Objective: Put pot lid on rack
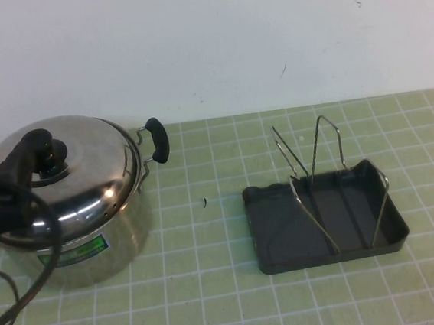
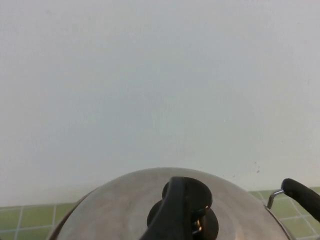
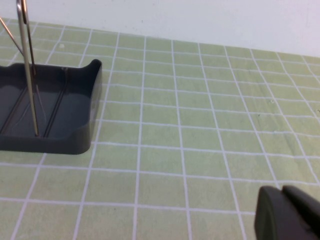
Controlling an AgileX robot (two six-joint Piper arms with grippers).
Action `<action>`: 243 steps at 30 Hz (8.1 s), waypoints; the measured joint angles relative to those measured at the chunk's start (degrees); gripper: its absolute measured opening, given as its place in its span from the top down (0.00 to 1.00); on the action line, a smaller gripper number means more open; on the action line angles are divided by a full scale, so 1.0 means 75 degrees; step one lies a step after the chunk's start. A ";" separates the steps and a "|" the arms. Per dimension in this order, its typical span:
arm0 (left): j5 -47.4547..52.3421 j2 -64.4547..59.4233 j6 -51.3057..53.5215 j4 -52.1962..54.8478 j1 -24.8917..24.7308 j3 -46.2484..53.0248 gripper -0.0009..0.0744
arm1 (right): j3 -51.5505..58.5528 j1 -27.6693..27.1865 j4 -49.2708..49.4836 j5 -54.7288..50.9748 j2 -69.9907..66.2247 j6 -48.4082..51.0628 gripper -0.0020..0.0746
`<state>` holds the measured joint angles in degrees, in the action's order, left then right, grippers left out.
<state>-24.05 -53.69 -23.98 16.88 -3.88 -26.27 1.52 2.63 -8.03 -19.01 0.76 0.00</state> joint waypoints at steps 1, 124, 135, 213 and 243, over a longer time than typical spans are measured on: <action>-0.0384 -0.0343 0.0122 -0.0120 0.0000 0.0000 0.14 | 0.0000 0.0000 0.0000 0.0000 0.0000 0.0000 0.98; -0.4492 -0.1784 -0.6290 0.6001 -0.0011 -0.1640 0.57 | -0.8966 0.3535 1.3957 -0.4372 -1.2286 0.8197 0.55; -0.3944 -0.1784 -0.6598 0.6161 0.0003 -0.1640 0.51 | -0.8982 0.3723 1.4022 -0.4230 -1.2321 0.8900 0.83; -0.2536 0.0475 -0.9499 1.1344 0.0518 -0.1640 0.99 | -0.9905 0.3054 0.4462 -0.3304 -0.9206 0.4255 0.73; 0.1459 0.6610 -1.1257 1.1174 0.0518 0.2840 0.99 | -0.3421 0.3054 0.4718 -0.0205 -0.1558 0.5534 0.93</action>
<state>-13.11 -4.11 -108.40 100.68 0.00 -4.97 -24.14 25.54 27.35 -20.55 -10.92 41.50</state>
